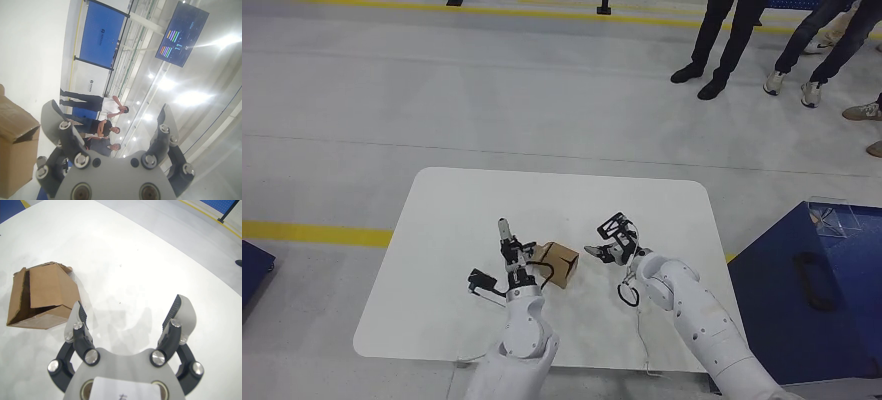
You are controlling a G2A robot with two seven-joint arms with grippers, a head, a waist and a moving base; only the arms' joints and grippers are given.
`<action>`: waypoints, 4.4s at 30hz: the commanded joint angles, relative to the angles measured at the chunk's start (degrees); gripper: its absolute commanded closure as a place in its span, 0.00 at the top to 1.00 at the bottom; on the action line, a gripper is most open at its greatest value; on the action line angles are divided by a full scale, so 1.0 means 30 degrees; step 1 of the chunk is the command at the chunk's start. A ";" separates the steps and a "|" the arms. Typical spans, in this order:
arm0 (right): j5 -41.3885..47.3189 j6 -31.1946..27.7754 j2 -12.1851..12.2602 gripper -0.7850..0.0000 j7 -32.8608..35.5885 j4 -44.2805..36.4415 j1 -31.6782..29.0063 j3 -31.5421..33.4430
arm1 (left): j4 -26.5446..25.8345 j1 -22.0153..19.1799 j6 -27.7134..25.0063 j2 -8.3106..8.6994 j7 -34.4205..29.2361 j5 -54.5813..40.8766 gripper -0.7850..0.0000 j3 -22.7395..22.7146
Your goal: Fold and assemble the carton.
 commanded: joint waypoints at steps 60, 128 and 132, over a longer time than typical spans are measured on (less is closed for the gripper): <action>-0.1469 -0.0755 0.0259 1.00 -0.3124 -0.2782 -0.2455 0.1125 | -0.3917 0.7028 -0.0290 0.1219 -0.4152 0.1519 1.00 0.2707; -0.4420 0.0445 0.0093 1.00 -0.3062 -0.3113 -0.2913 0.1238 | 0.5111 0.0592 -0.6548 -0.0553 0.0160 0.5549 1.00 0.2047; -0.4501 0.0051 0.0284 1.00 -0.2761 -0.3525 -0.3127 0.1858 | 0.5143 0.0731 -0.6200 -0.0572 -0.0299 0.5510 1.00 0.1984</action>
